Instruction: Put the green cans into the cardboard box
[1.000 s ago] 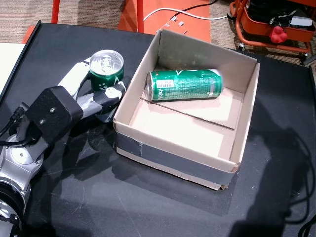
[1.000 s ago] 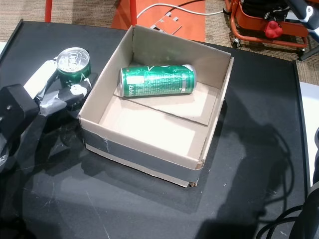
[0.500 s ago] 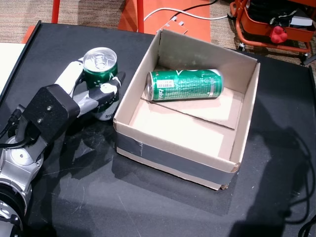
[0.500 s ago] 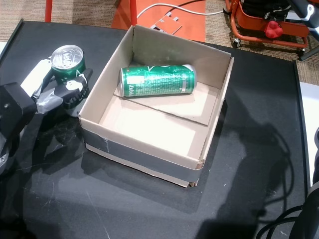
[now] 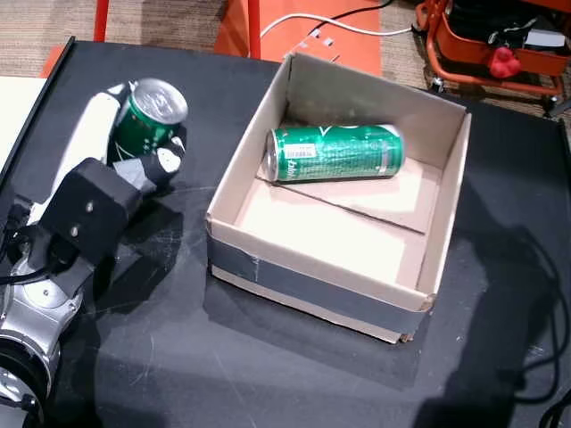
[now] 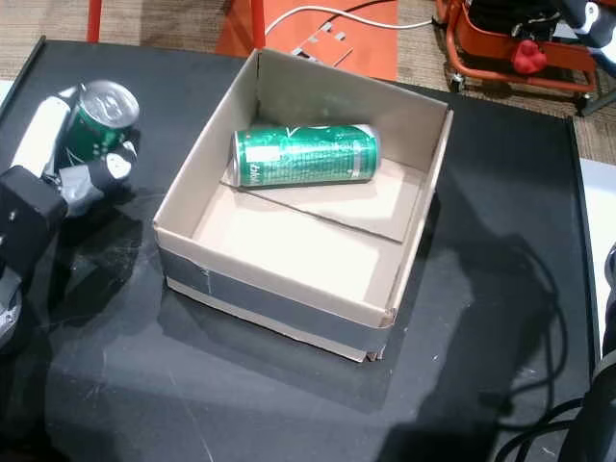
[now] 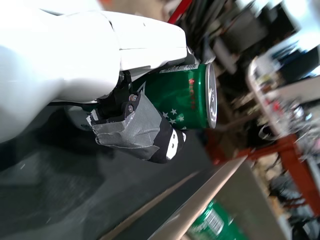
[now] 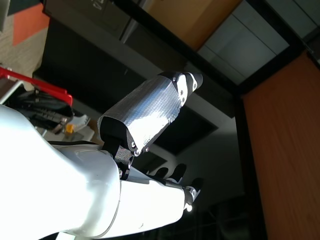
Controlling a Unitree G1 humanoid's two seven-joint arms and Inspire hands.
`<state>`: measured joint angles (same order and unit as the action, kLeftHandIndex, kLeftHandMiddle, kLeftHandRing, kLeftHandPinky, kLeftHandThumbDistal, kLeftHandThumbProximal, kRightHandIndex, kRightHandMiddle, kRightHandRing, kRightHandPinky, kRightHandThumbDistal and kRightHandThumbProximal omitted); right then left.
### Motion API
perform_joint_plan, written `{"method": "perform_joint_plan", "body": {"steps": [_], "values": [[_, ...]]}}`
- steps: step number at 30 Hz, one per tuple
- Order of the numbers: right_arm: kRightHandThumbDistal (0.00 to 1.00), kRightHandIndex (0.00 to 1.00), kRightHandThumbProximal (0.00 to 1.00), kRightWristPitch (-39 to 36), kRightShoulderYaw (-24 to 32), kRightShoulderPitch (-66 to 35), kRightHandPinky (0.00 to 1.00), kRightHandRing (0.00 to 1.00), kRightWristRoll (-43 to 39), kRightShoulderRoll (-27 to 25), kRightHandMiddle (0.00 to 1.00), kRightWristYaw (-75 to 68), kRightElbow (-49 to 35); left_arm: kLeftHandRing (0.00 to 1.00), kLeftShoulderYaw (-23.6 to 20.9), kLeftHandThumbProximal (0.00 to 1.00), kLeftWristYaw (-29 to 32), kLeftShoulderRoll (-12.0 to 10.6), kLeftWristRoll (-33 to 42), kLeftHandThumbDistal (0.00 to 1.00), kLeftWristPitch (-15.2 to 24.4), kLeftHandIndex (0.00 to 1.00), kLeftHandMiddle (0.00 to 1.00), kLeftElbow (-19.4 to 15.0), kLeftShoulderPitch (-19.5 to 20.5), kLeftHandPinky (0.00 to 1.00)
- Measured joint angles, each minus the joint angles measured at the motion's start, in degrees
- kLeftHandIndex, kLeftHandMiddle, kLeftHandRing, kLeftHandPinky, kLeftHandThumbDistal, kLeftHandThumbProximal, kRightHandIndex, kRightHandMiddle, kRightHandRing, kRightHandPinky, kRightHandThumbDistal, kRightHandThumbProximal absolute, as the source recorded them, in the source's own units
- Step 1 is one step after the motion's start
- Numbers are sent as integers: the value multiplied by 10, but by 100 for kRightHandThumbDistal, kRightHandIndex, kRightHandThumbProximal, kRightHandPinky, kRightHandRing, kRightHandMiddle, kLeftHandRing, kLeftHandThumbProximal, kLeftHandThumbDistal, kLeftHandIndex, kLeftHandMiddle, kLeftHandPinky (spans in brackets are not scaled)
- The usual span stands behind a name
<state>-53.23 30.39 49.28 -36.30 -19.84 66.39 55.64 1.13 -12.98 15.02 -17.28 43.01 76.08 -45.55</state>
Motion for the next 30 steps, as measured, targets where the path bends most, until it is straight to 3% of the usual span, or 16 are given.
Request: {"method": "perform_joint_plan", "body": {"steps": [4,10,12,13,15,17,21,24,27,30], "values": [[100,95,66,-12,-4,0,95,91,8,0,93,-8,2,57,10,0,-17,10,-13,17,23,50,54,0,-15,58],[100,97,69,-19,-5,0,95,90,18,0,93,-15,17,57,29,0,-42,25,-39,16,33,56,56,0,-34,58],[100,98,69,-19,-6,0,95,90,21,0,94,-18,21,57,35,0,-51,27,-49,17,34,52,54,0,-34,57],[100,98,68,-19,-6,0,96,91,22,0,94,-18,24,56,40,0,-56,29,-56,17,35,44,50,0,-34,58],[100,99,66,-16,-6,2,96,92,23,0,95,-15,30,57,56,0,-74,37,-77,19,45,48,53,0,-35,59],[100,100,66,-11,-6,3,96,91,22,0,95,-10,33,60,92,0,-117,50,-122,18,50,61,59,0,-40,61],[100,100,63,-10,-11,5,96,91,24,0,95,-14,32,63,199,10,-255,85,-255,16,50,67,62,-5,-70,62],[100,99,66,-14,-18,5,96,90,29,5,94,-27,25,64,295,2,-373,104,-364,23,46,71,63,-10,-97,62],[100,98,68,-29,-25,4,95,89,35,13,93,-43,19,65,392,5,-482,103,-466,17,30,70,65,-12,-126,61],[100,96,68,-48,-32,4,95,89,50,17,92,-63,17,69,457,17,-541,95,-524,6,16,75,69,-10,-145,66]]}}
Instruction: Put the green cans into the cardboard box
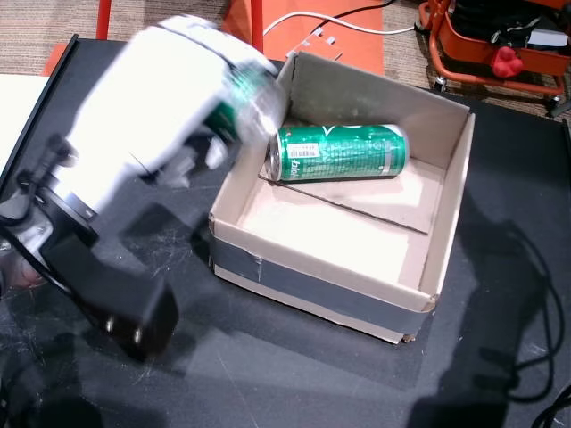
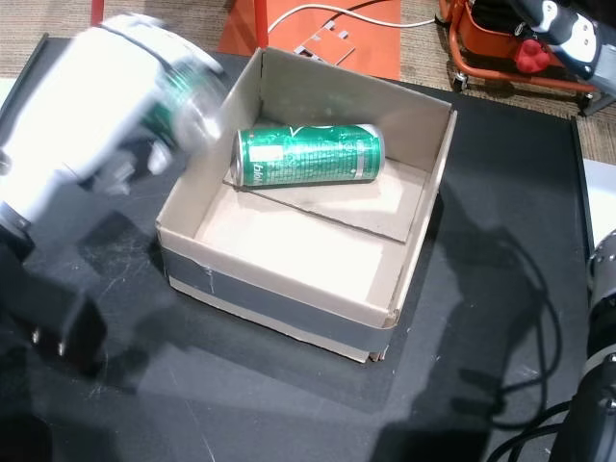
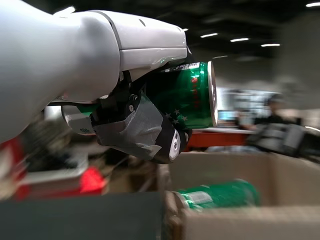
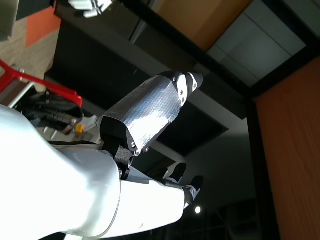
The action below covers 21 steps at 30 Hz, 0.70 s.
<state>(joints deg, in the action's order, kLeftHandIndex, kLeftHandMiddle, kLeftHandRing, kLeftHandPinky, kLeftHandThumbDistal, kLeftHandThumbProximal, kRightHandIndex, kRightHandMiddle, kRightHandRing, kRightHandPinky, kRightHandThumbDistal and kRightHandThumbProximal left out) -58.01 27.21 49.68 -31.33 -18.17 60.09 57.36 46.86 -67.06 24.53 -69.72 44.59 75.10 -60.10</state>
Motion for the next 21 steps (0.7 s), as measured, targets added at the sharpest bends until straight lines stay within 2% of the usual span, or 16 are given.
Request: {"method": "perform_joint_plan", "body": {"steps": [1,3,6,8,11,12,16,18,20,21], "values": [[100,96,67,-5,-4,0,94,88,4,1,92,-6,-1,70,14,20,-7,-3,-10,2,-7,77,70,2,-4,68],[100,95,68,-12,-12,-1,94,88,14,3,92,-21,-2,71,40,23,-8,-10,-28,0,-20,77,71,8,-10,69],[100,94,67,-19,-21,-5,93,88,36,6,92,-53,-10,72,65,22,-7,-17,-36,3,-28,78,72,13,-16,71],[100,94,68,-20,-30,-7,94,89,43,7,92,-69,-19,72,76,21,-4,-18,-38,0,-29,78,72,17,-26,72],[100,94,69,-29,-41,-9,94,90,49,9,93,-87,-29,76,92,14,-3,-23,-39,0,-29,78,74,21,-32,76],[100,95,70,-30,-43,-11,95,91,50,10,93,-94,-32,76,97,16,-3,-24,-39,0,-29,80,75,21,-34,76],[100,95,71,-34,-58,-19,95,91,59,10,94,-113,-42,80,105,42,5,-30,-37,0,-27,84,79,21,-38,80],[100,96,70,-36,-63,-25,95,92,68,10,94,-123,-48,79,108,44,12,-30,-35,0,-22,82,78,21,-40,79],[100,97,70,-36,-66,-28,95,92,70,10,95,-133,-49,77,109,40,13,-29,-32,2,-22,80,76,21,-46,78],[100,98,70,-36,-66,-28,95,93,70,10,95,-136,-50,77,109,38,13,-29,-30,6,-22,80,76,21,-49,78]]}}
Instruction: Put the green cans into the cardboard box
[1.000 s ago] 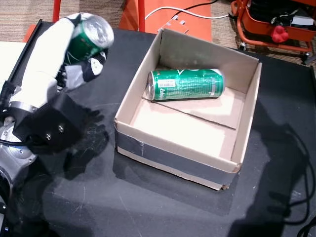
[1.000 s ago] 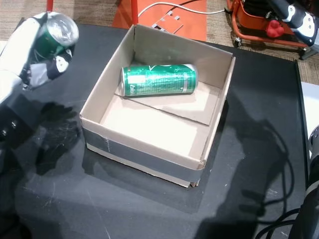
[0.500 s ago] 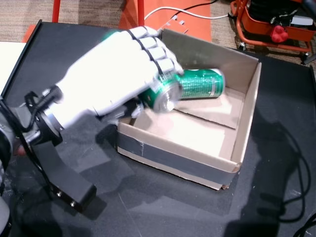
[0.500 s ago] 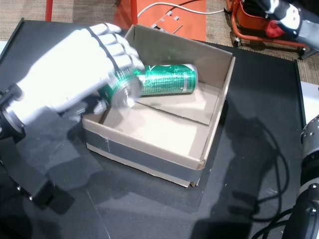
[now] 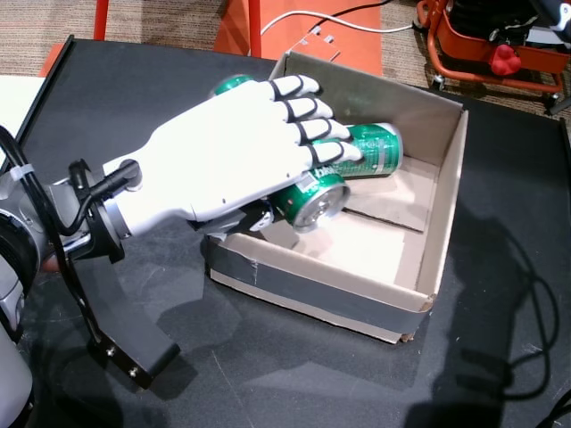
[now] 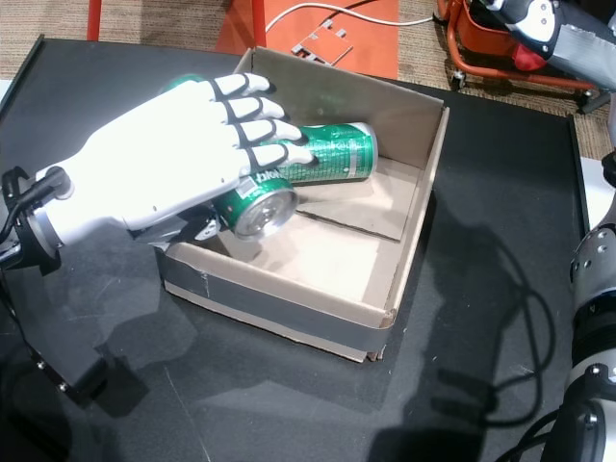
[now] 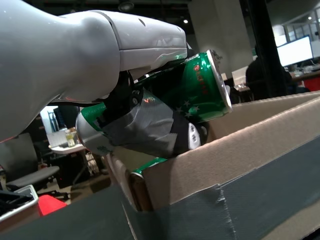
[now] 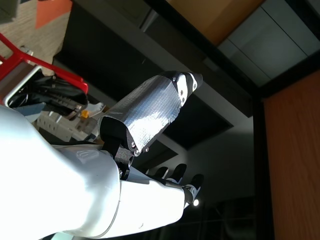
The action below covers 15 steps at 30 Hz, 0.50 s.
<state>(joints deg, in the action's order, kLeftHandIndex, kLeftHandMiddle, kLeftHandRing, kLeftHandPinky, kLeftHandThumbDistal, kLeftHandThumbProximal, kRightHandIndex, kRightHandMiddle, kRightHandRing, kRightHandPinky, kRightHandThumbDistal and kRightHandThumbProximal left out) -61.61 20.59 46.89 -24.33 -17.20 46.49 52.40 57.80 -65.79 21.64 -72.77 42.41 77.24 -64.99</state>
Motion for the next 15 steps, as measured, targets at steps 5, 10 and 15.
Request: {"method": "perform_joint_plan", "body": {"steps": [5,10,15], "values": [[100,100,69,-1,-8,0,96,94,1,0,96,-7,-1,75,7,34,9,0,1,13,8,78,74,1,-2,76],[100,100,70,-2,-13,0,97,94,-1,0,96,-2,-1,74,9,29,26,-1,8,19,16,76,73,1,-2,73],[100,99,68,-2,-14,0,96,93,-2,0,95,-1,-1,72,5,26,40,-1,16,21,37,74,70,1,-3,72]]}}
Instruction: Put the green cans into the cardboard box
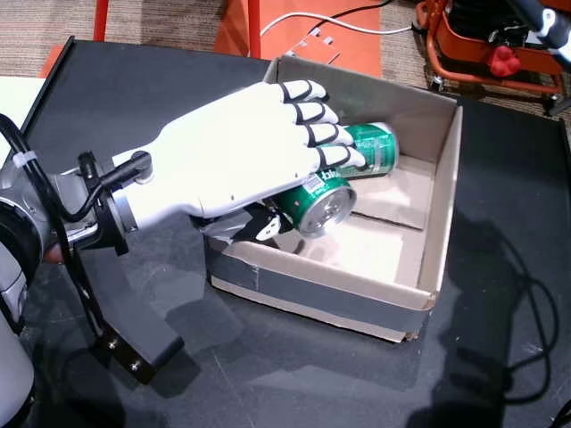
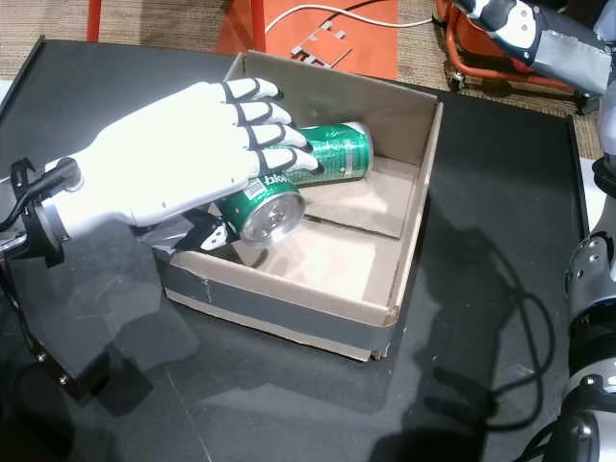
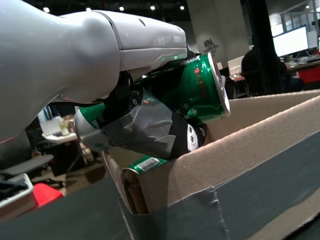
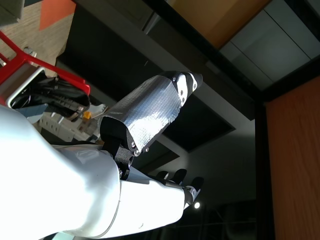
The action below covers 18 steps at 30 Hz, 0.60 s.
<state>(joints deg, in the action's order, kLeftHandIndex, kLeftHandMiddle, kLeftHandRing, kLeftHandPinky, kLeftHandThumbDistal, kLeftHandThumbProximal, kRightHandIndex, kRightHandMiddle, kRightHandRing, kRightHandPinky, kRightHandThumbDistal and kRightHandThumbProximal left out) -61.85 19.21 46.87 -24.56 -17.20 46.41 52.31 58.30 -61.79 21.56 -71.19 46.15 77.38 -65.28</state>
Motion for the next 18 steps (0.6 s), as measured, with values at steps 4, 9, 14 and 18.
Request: {"method": "perform_joint_plan", "body": {"steps": [4,9,14,18], "values": [[100,98,67,0,0,0,95,92,-1,0,94,1,0,71,0,24,0,0,0,25,4,74,70,0,0,72],[100,98,69,0,-1,0,96,93,0,0,95,-3,0,72,0,21,-1,1,0,40,4,74,70,0,0,73],[100,98,70,-1,-3,0,96,93,0,0,95,-8,-1,97,9,26,-8,2,-4,77,-5,96,92,0,0,97],[100,98,68,-1,-4,0,96,93,0,0,95,-8,-2,100,-10,35,54,3,18,100,-5,100,100,3,0,100]]}}
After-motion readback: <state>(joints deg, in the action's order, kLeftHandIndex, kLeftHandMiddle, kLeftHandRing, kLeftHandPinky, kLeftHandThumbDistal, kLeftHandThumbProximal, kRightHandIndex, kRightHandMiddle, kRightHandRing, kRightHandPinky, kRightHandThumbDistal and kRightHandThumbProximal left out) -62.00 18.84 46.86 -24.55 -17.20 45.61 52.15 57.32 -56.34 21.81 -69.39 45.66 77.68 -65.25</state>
